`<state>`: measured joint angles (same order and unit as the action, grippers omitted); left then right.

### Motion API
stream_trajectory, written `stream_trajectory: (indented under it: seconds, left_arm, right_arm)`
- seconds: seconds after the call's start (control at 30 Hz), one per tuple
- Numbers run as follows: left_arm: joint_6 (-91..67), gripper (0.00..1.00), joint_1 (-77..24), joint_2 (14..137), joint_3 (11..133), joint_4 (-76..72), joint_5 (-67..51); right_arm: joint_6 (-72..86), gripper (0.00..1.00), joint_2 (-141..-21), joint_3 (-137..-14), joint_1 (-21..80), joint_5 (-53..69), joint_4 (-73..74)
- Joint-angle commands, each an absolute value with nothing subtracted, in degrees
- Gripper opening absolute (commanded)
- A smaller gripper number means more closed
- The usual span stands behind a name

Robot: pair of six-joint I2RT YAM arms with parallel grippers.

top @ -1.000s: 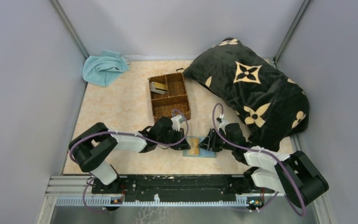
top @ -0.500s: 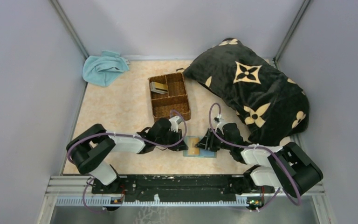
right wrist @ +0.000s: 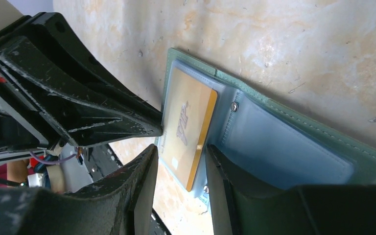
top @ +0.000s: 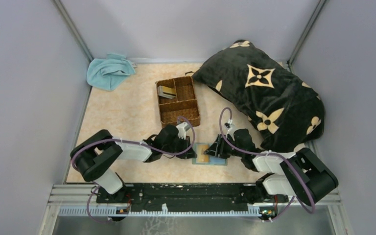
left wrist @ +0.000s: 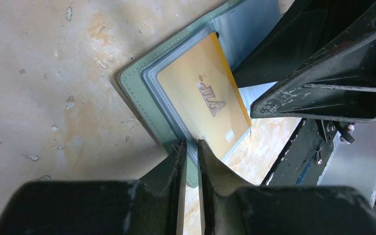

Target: Take the credit cards out of the card holder

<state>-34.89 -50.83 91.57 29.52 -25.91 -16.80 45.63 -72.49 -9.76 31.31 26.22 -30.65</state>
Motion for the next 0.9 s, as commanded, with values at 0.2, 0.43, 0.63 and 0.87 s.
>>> stream_trajectory:
  seconds: [0.2,0.43,0.63,0.87]
  left_arm:
    - [-34.6,0.2,-50.8,94.8,29.3,-26.4,-17.0]
    - [-34.6,0.2,-50.8,95.2,29.6,-26.2,-16.9]
    - [-34.7,0.2,-50.8,96.2,30.4,-26.5,-17.6]
    - [-34.8,0.2,-50.8,96.6,30.9,-26.5,-17.6]
  right_arm:
    - [46.3,0.4,-66.8,-11.6,31.9,28.1,-31.1]
    - [48.0,0.39,-69.6,-10.9,31.8,30.2,-35.9]
    - [50.0,0.36,-70.3,-10.5,31.9,32.2,-39.3]
    - [52.5,0.35,-74.3,-10.6,34.5,32.8,-45.1]
